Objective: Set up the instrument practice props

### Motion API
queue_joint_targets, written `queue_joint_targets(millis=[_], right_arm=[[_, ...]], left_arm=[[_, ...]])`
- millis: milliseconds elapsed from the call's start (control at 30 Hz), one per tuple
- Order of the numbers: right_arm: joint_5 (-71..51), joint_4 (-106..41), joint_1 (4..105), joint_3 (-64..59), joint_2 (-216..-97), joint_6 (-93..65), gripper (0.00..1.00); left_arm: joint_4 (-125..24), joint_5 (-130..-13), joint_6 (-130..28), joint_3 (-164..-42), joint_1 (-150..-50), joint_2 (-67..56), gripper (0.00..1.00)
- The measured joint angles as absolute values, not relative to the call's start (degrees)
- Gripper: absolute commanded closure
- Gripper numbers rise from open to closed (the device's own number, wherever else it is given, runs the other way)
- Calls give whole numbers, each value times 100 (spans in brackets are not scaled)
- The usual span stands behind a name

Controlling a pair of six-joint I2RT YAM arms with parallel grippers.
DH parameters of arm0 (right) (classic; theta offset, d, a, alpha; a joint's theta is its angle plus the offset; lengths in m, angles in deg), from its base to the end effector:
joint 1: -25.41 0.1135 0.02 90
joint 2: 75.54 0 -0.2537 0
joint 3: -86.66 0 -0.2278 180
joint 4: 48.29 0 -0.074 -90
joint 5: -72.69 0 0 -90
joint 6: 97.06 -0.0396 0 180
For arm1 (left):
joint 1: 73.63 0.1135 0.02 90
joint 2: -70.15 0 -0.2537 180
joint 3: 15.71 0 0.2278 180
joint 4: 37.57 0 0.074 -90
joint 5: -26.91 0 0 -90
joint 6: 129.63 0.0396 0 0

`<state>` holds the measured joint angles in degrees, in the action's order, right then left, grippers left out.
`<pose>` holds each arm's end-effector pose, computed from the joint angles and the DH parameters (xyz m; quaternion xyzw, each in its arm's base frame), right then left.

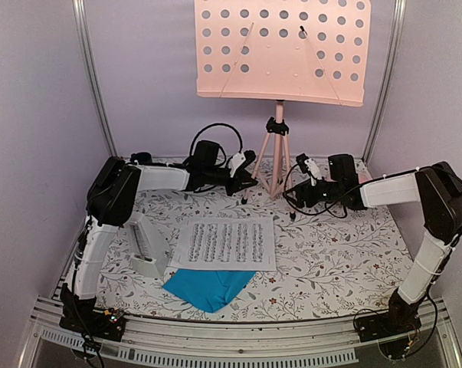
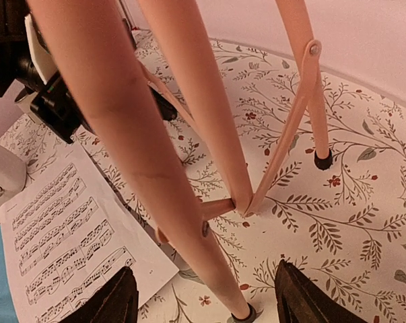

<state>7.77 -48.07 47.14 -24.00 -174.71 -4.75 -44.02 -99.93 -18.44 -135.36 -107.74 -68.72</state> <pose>0.3218 0.1463 0.1956 -0.2822 0.8044 0.2676 0.4490 0.4184 -0.3121 0.1596 0.5217 0.6334 -0.3226 0.4718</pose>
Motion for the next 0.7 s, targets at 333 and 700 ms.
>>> queue_joint_targets(millis=[333,700], right_arm=[[1024,-4842,4712,-1900,-18227,-427,64],[1002,-5294,4754,-2002,-18282,15,100]], left_arm=[[-4441,-9991,-1868,-13538,-10756,-6861,100],[-4503,-9932,-2307,-13414,-10689,-6706,100]])
